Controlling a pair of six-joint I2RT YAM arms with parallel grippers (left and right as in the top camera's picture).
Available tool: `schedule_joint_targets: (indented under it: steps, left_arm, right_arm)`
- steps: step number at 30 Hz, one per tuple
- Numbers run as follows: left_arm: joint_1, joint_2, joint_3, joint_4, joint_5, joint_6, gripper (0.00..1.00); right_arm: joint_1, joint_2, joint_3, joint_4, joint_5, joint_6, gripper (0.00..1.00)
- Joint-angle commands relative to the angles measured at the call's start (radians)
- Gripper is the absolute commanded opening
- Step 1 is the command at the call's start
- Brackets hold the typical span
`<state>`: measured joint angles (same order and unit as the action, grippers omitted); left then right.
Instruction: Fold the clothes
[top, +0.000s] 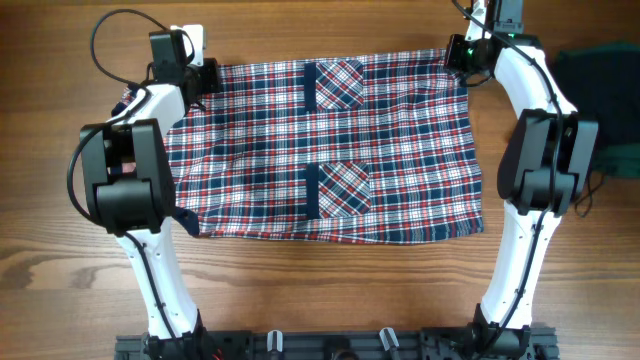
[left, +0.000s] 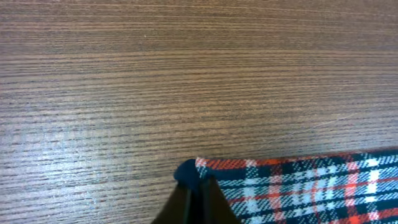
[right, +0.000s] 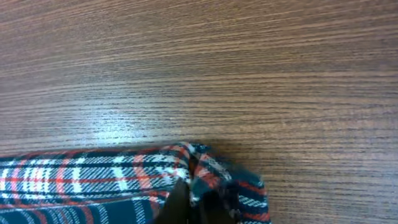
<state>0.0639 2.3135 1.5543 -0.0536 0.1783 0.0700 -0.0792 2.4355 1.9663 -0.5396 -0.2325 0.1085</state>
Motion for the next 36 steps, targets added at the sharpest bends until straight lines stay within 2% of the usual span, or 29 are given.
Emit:
schedule_joint_targets:
  steps: [1, 7, 12, 26, 36]
  left_arm:
    - [0.002, 0.024, 0.01, -0.01, -0.03, 0.001, 0.04]
    - [0.002, -0.037, 0.01, -0.041, -0.033, 0.001, 0.04]
    - [0.002, -0.121, 0.01, -0.146, -0.033, 0.0, 0.04]
    - [0.001, -0.195, 0.01, -0.28, -0.032, -0.026, 0.04]
    - [0.001, -0.287, 0.01, -0.405, -0.013, -0.033, 0.04]
  right_arm:
    - [0.002, 0.014, 0.008, -0.005, 0.003, 0.0, 0.04]
    - [-0.001, -0.037, 0.009, -0.013, 0.003, 0.008, 0.04]
    - [-0.001, -0.093, 0.009, -0.085, 0.003, 0.008, 0.04]
    - [-0.001, -0.152, 0.009, -0.166, -0.005, 0.026, 0.04]
    - [-0.002, -0.218, 0.009, -0.311, -0.004, 0.056, 0.04]
